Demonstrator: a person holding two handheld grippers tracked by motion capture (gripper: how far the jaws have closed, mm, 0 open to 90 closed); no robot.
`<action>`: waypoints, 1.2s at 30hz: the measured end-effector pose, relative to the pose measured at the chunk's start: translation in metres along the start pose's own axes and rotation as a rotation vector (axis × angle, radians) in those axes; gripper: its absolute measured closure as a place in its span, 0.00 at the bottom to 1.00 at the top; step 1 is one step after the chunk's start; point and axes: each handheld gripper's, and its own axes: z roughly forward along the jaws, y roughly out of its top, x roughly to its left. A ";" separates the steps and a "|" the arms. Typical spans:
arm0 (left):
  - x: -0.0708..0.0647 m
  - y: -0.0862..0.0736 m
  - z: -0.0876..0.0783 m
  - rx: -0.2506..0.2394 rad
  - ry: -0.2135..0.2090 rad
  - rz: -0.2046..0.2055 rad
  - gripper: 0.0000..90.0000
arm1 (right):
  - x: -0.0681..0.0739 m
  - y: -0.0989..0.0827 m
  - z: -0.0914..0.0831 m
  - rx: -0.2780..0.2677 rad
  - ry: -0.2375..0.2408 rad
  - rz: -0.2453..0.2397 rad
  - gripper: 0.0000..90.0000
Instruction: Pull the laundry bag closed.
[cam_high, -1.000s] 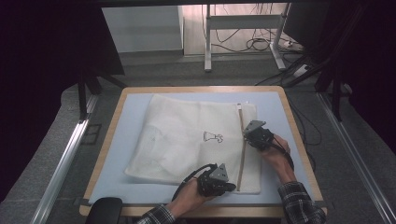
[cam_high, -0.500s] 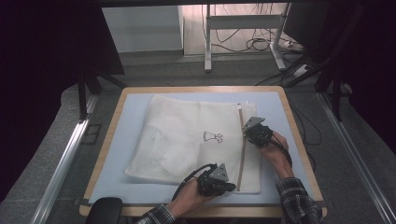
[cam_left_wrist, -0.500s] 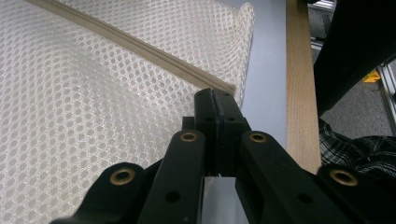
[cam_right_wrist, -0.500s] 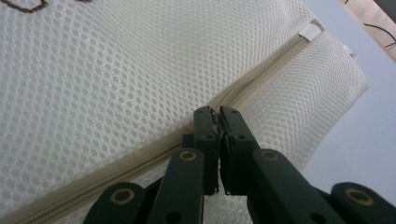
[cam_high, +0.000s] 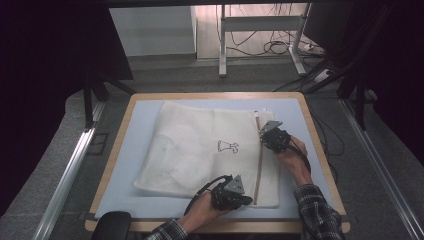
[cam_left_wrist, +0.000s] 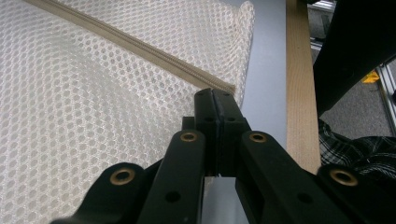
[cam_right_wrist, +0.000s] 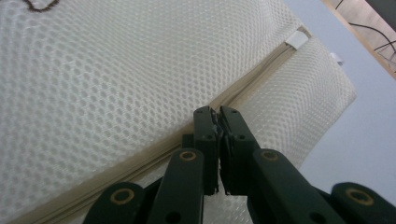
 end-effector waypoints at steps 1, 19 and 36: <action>0.000 0.000 0.000 0.000 0.000 0.000 1.00 | -0.001 0.001 0.001 -0.001 -0.001 0.000 0.95; 0.000 0.000 0.000 0.000 0.000 -0.002 1.00 | -0.017 0.011 0.018 0.010 -0.016 0.007 0.96; -0.001 0.000 0.000 0.002 0.004 0.004 1.00 | -0.027 0.017 0.030 0.019 -0.030 0.011 0.96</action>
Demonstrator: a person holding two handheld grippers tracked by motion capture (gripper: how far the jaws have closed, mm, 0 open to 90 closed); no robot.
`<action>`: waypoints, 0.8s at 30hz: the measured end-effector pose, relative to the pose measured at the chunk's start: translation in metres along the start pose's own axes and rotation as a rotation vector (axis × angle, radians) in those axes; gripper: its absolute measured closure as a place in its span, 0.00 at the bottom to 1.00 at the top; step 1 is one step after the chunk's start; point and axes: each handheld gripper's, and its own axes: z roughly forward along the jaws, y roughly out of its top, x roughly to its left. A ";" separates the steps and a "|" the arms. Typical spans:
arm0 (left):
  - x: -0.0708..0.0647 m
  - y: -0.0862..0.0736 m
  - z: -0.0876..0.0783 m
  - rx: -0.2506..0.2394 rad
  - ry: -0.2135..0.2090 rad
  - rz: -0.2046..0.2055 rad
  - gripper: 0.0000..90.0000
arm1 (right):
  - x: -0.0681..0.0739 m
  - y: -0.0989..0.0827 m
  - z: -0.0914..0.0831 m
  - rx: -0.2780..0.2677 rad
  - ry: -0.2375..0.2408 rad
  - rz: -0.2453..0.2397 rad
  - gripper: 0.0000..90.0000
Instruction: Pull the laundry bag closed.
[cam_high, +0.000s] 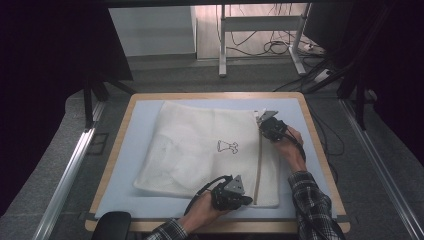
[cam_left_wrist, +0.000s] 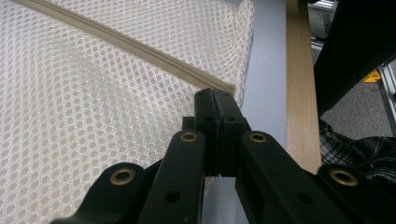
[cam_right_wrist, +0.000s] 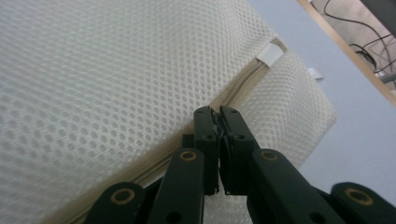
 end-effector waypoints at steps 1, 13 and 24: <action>0.000 0.000 0.000 0.000 0.000 -0.001 1.00 | 0.000 0.000 0.001 0.000 0.002 0.005 0.96; 0.000 0.000 0.000 -0.001 0.001 0.001 1.00 | -0.007 0.004 0.010 0.003 -0.012 0.013 0.96; 0.000 0.000 0.000 0.000 0.001 0.000 1.00 | -0.013 0.008 0.016 -0.001 -0.020 0.015 0.96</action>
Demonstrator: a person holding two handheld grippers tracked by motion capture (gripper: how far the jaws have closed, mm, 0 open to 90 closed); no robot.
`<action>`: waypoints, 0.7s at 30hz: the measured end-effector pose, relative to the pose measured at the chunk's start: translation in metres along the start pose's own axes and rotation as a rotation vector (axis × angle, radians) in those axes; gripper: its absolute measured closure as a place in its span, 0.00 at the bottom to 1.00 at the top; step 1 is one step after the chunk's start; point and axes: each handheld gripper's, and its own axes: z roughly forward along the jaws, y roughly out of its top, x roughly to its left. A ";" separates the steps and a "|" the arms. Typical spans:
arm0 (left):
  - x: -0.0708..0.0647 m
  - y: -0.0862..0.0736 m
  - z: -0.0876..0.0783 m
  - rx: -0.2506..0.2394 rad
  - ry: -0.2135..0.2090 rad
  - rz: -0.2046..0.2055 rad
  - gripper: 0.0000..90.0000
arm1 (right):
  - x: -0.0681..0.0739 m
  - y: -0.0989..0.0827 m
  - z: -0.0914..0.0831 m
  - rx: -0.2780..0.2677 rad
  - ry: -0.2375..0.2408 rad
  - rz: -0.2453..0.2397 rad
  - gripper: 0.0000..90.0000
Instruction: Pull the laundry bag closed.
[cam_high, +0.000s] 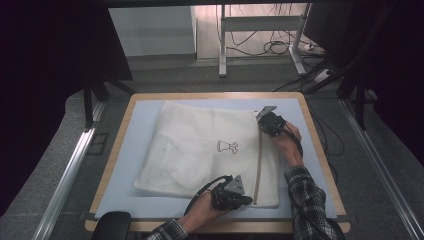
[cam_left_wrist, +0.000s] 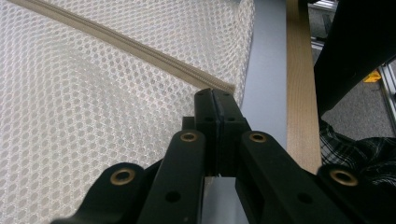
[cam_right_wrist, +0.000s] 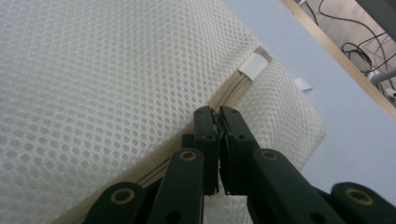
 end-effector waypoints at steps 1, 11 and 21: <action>0.000 0.000 0.000 0.000 0.000 0.000 1.00 | 0.000 0.000 0.001 -0.001 0.002 -0.002 0.96; 0.000 0.000 0.000 0.000 -0.001 -0.001 1.00 | -0.005 0.006 0.007 0.004 -0.013 -0.007 0.96; 0.000 0.000 0.000 -0.001 0.000 -0.001 1.00 | -0.010 0.010 0.014 0.009 -0.020 -0.007 0.96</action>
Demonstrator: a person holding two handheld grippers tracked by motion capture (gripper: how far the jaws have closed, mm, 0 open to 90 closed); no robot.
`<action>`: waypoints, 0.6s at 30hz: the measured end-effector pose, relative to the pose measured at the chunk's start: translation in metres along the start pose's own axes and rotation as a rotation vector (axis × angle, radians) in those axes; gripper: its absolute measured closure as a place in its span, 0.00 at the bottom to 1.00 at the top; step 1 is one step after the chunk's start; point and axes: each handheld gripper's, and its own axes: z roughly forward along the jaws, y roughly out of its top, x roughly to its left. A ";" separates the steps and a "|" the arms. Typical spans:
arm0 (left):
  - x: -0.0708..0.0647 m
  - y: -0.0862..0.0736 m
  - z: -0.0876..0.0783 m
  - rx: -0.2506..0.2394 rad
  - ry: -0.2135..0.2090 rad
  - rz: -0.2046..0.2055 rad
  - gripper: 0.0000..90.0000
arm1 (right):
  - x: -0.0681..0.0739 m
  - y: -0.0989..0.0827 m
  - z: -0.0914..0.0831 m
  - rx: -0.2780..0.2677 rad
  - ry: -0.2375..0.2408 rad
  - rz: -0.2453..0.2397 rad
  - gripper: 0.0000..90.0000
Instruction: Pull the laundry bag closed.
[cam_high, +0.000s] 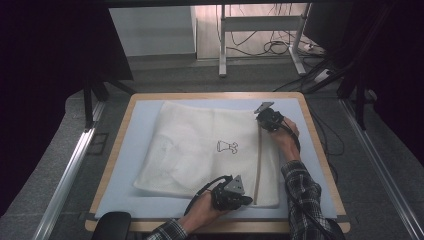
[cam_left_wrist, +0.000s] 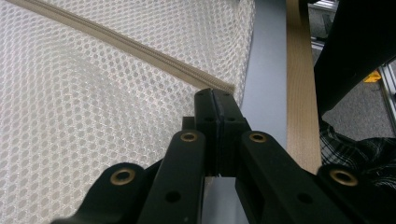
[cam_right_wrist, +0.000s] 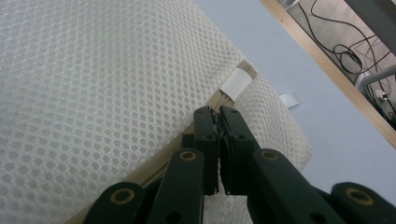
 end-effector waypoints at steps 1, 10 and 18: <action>0.000 0.000 0.000 0.000 0.000 0.000 1.00 | 0.000 0.000 0.001 -0.002 0.000 0.001 0.95; 0.000 0.000 0.000 -0.002 0.003 0.001 1.00 | -0.004 0.004 0.006 0.000 -0.012 0.004 0.96; -0.001 0.000 0.000 -0.003 0.004 0.001 1.00 | -0.009 0.005 0.012 -0.008 -0.010 0.009 0.95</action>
